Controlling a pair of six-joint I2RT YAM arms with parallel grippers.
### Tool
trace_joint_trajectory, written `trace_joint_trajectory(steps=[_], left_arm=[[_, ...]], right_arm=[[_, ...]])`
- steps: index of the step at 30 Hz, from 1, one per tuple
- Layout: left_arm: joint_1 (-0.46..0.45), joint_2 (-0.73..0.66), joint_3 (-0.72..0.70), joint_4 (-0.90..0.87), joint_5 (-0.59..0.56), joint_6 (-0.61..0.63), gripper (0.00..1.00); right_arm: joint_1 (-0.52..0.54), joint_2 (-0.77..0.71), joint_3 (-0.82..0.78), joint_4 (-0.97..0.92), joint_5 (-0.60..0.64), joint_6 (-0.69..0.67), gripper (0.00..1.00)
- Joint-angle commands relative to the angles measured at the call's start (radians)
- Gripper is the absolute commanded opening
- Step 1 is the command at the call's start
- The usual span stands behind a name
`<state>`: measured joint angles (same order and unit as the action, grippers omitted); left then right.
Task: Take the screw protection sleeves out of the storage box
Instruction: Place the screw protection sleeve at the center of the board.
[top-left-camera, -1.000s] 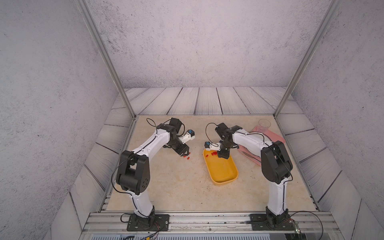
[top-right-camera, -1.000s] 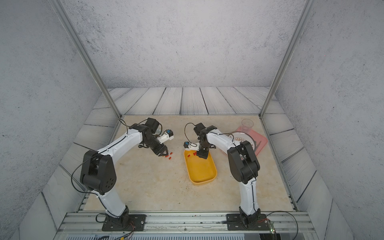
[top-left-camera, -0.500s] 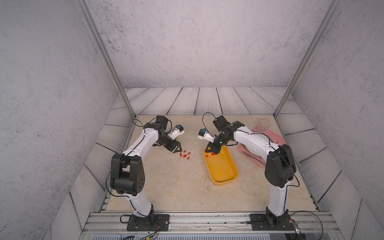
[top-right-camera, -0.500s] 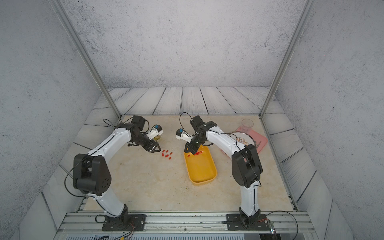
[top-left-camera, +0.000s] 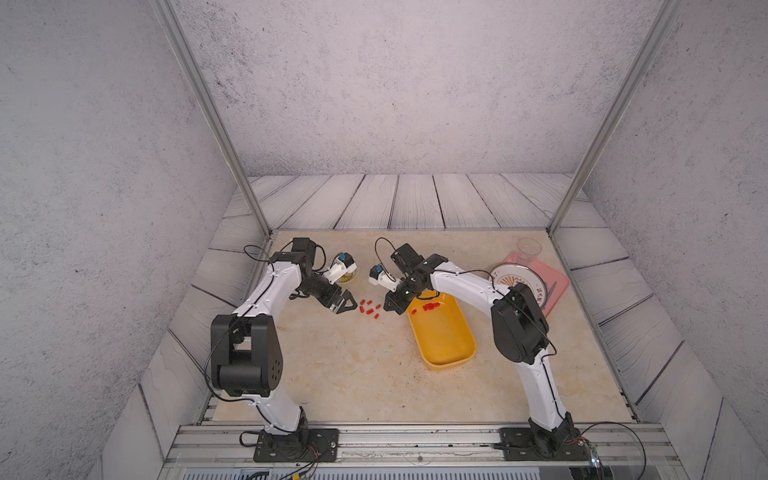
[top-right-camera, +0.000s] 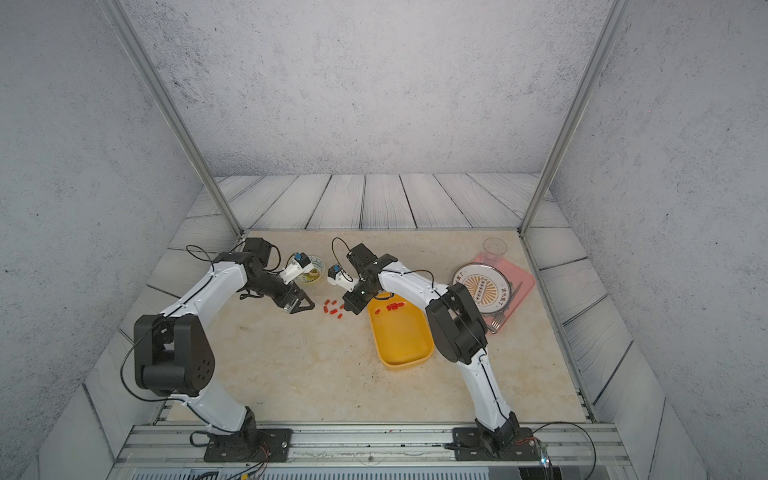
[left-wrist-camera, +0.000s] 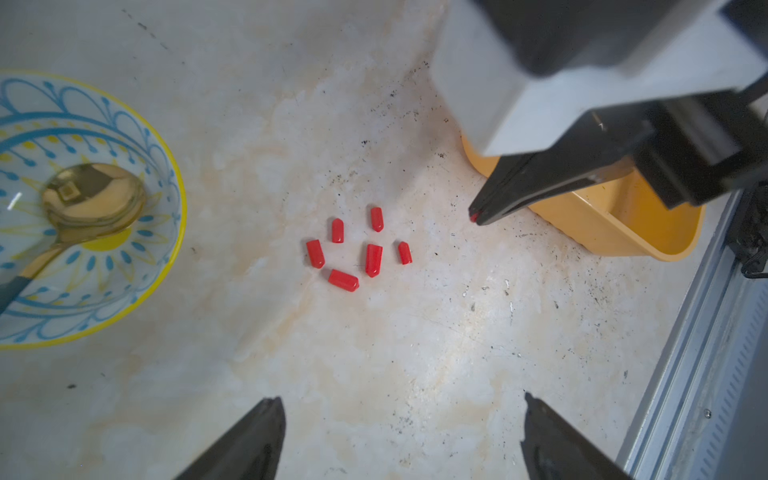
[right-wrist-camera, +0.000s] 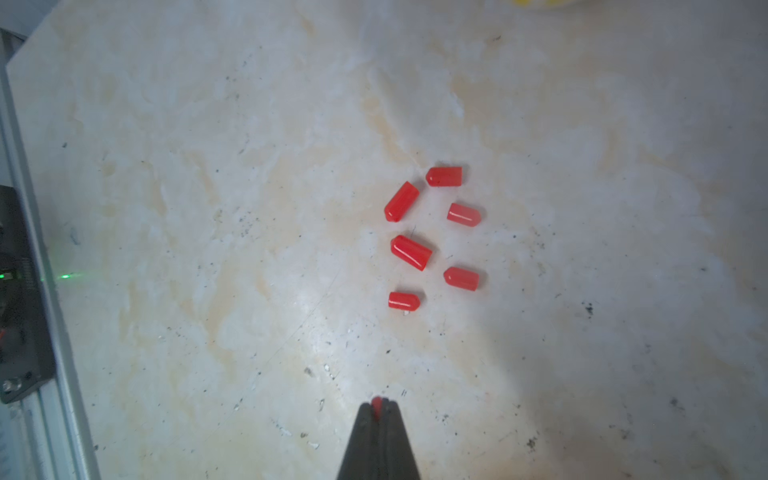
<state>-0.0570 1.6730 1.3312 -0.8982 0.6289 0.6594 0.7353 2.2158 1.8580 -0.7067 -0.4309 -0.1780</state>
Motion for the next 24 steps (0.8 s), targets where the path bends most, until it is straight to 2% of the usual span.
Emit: trace_joint_trajectory(steps=[1, 8, 15, 20, 24], left_arm=[[0.014, -0.035, -0.015, -0.013, -0.035, 0.052, 0.97], [0.025, -0.067, -0.033, -0.001, -0.045, 0.042, 1.0], [0.025, -0.085, -0.046, 0.013, -0.054, 0.032, 1.0], [0.025, -0.094, -0.044, 0.007, -0.035, 0.031, 1.0], [0.026, -0.107, -0.047, 0.001, 0.015, 0.036, 1.0]], right_arm=[[0.012, 0.067, 0.063, 0.001, 0.056, 0.02, 0.05], [0.021, 0.181, 0.178, -0.05, 0.116, 0.004, 0.08], [0.021, 0.225, 0.238, -0.087, 0.129, -0.021, 0.22], [0.021, 0.216, 0.281, -0.142, 0.138, -0.036, 0.27], [0.012, 0.119, 0.257, -0.17, 0.107, -0.067, 0.29]])
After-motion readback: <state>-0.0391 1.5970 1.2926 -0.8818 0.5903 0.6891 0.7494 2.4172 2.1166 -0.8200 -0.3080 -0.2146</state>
